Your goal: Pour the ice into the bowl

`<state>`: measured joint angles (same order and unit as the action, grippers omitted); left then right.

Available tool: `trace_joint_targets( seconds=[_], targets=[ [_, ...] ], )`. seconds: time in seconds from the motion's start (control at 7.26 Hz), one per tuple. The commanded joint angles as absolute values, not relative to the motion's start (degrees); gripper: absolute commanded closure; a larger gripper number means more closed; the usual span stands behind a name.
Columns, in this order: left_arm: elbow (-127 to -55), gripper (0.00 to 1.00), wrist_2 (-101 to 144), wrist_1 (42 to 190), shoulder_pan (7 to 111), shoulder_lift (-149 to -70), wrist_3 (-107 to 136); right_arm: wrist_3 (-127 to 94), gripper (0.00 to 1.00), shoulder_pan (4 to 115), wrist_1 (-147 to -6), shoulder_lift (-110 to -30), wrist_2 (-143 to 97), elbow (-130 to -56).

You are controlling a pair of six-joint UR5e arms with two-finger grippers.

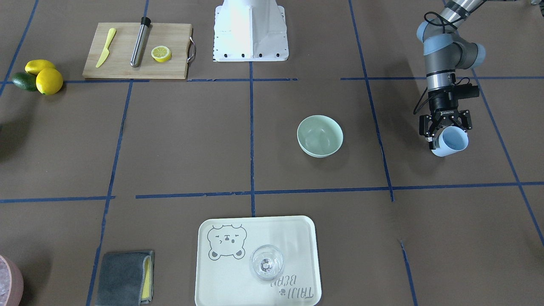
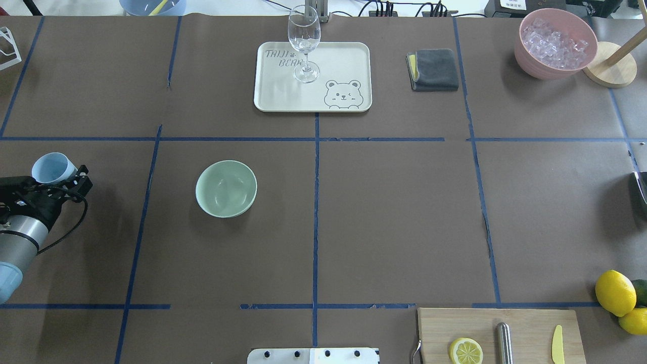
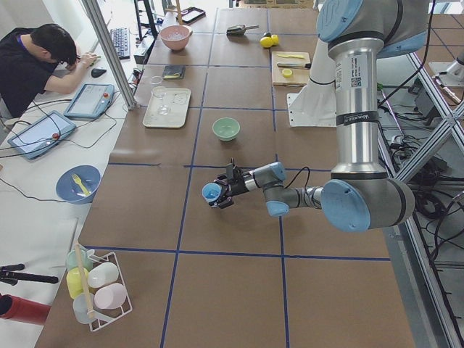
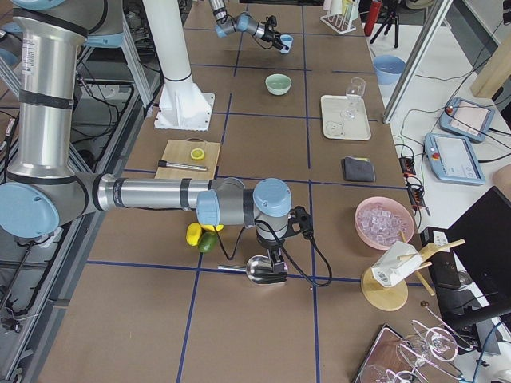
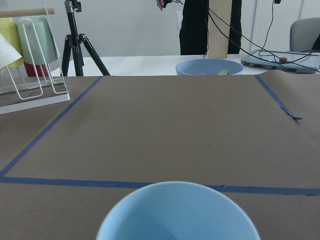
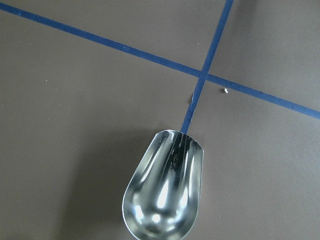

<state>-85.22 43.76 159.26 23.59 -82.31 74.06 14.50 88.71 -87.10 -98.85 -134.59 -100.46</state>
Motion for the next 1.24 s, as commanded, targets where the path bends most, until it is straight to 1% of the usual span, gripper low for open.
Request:
trace_joint_targets(
  seconds=[0.0, 0.28, 0.41, 0.55, 0.69, 0.96, 1.1],
  targets=[
    [-83.16, 0.0, 43.86, 159.34, 23.99, -83.66, 75.32, 14.5, 0.0, 88.77, -87.1, -98.7, -134.56, -100.46],
    [-82.09, 0.01, 43.68, 159.43, 23.99, -84.46, 75.32, 14.5, 0.0, 88.77, -87.1, -98.61, -134.47, -100.46],
    [-81.74, 0.08, 43.68, 159.43, 23.99, -84.46, 75.24, 14.5, 0.0, 88.77, -87.1, -98.61, -134.47, -100.46],
    [-81.74, 0.45, 43.68, 159.69, 24.08, -84.46, 75.23, 14.5, 0.0, 88.77, -87.1, -98.61, -134.47, -100.46],
    [-82.0, 0.99, 43.94, 160.13, 24.08, -84.29, 75.23, 14.5, 0.0, 88.77, -87.1, -98.53, -134.47, -100.46],
    [-84.88, 1.0, 47.26, 162.23, 24.34, -83.94, 74.45, 14.41, 0.0, 88.86, -87.1, -98.53, -134.47, -100.46],
    [-88.73, 1.0, 49.98, 162.42, 24.95, -83.33, 71.05, 14.41, 0.0, 88.86, -87.1, -98.61, -134.39, -100.37]
  ],
)
